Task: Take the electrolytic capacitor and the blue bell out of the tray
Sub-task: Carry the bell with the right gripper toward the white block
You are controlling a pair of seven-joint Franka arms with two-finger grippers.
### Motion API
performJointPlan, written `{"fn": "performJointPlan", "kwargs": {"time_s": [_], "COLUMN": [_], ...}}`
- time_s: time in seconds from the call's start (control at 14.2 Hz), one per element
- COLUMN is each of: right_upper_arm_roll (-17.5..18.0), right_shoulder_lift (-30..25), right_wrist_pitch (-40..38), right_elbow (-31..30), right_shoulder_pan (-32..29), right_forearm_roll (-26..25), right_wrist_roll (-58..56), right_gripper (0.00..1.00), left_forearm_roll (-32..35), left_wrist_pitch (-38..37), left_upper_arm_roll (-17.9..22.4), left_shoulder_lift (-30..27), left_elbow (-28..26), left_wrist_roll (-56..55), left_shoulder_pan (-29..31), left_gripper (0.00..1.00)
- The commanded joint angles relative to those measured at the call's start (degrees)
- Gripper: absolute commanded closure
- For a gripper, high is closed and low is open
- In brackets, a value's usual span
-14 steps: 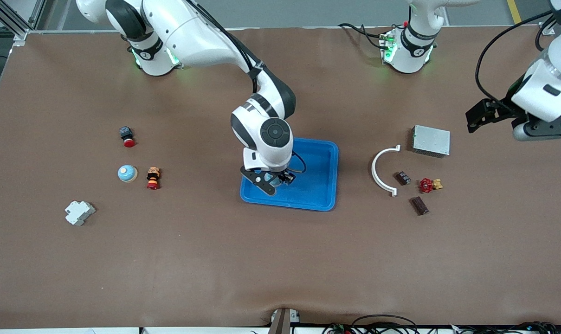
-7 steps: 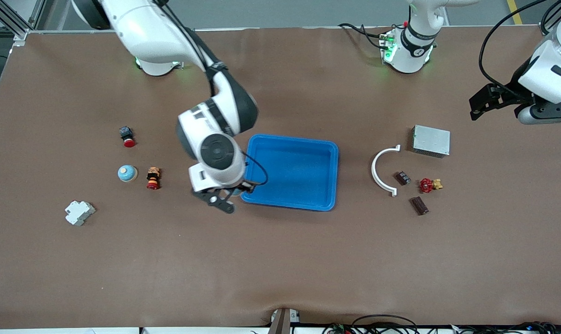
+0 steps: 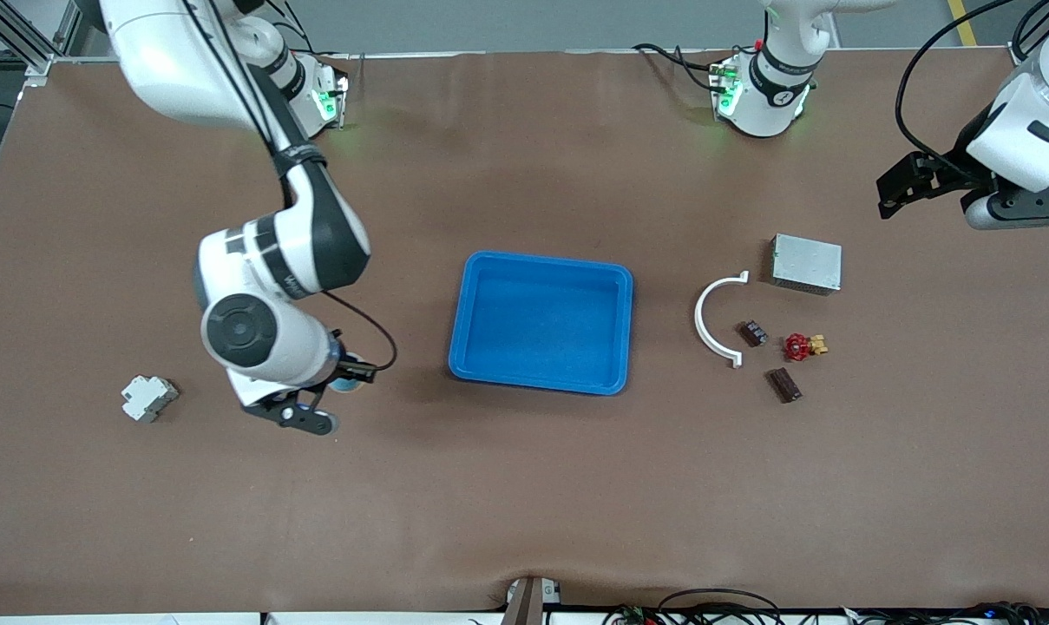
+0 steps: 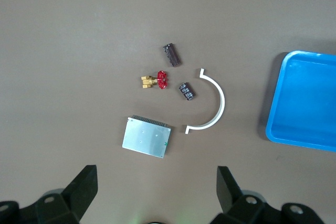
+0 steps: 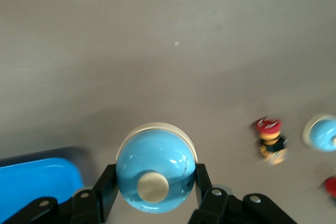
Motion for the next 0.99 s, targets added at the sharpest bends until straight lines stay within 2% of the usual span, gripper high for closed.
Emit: {"fn": "performJointPlan", "kwargs": {"time_s": [0.0, 0.28, 0.35, 0.49, 0.78, 0.92], "right_upper_arm_roll": [1.0, 0.9, 1.0, 0.9, 0.9, 1.0], "right_shoulder_lift": [-3.4, -6.8, -6.9, -7.3, -7.6, -7.6], "right_wrist_pitch": [3.1, 14.2, 16.2, 21.2, 29.1, 32.1], "right_elbow": [-5.5, -16.4, -18.1, -22.0, -27.8, -30.5], "right_shoulder_pan": [-5.1, -11.3, -12.6, -14.6, -19.2, -21.6], "right_forearm_roll": [-0.3, -1.7, -2.1, -2.3, -2.3, -2.3], "right_wrist_roll": [-9.5, -22.2, -24.9, -28.9, -37.4, -40.6], "right_gripper": [1.0, 1.0, 1.0, 1.0, 1.0, 1.0], "left_forearm_roll": [-1.5, -1.5, -1.7, -3.7, -3.5, -3.2], "left_wrist_pitch": [-1.6, -1.3, -0.6, -0.4, -1.1, -1.1], "left_upper_arm_roll": [0.0, 0.5, 0.5, 0.5, -0.2, -2.1], "left_shoulder_lift": [-1.2, -3.2, -4.4, -4.6, -4.5, -4.4], "left_elbow": [-0.2, -1.7, -3.5, -3.7, -3.3, -3.6], "left_wrist_roll": [1.4, 2.6, 4.6, 8.4, 5.9, 4.8], "left_shoulder_pan": [0.2, 0.6, 2.4, 5.5, 5.5, 5.7], "left_gripper": [0.0, 0.0, 0.0, 0.0, 0.0, 0.0]}}
